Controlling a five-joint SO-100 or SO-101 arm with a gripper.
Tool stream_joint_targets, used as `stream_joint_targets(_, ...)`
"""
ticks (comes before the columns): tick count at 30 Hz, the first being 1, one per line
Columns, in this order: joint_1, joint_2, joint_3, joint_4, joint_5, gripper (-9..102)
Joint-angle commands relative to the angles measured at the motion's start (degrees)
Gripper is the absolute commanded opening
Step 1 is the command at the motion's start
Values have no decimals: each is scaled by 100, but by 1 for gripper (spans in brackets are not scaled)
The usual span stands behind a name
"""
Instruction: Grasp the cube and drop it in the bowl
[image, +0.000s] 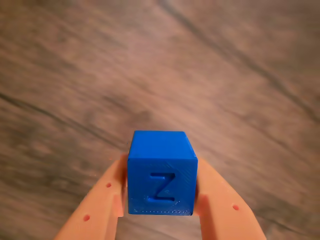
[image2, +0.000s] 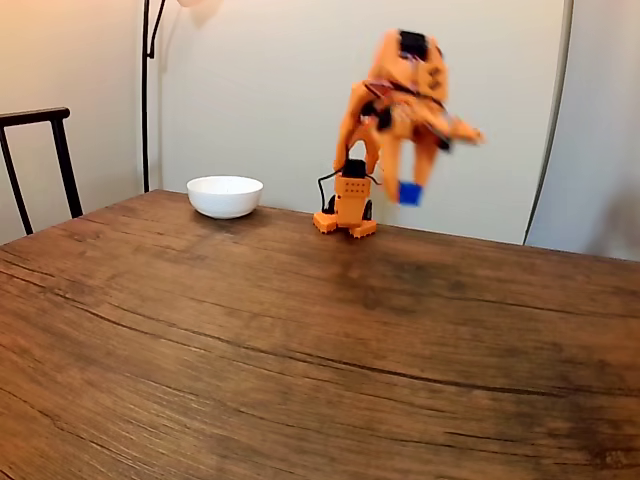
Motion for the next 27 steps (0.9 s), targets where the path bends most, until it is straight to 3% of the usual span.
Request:
stream_joint_targets(1, 650, 923, 97, 343, 457, 8)
stream_joint_targets(11, 2259, 3850, 3103, 334, 914, 8)
stream_joint_targets(27, 3841, 7348, 5950, 237, 1169, 8)
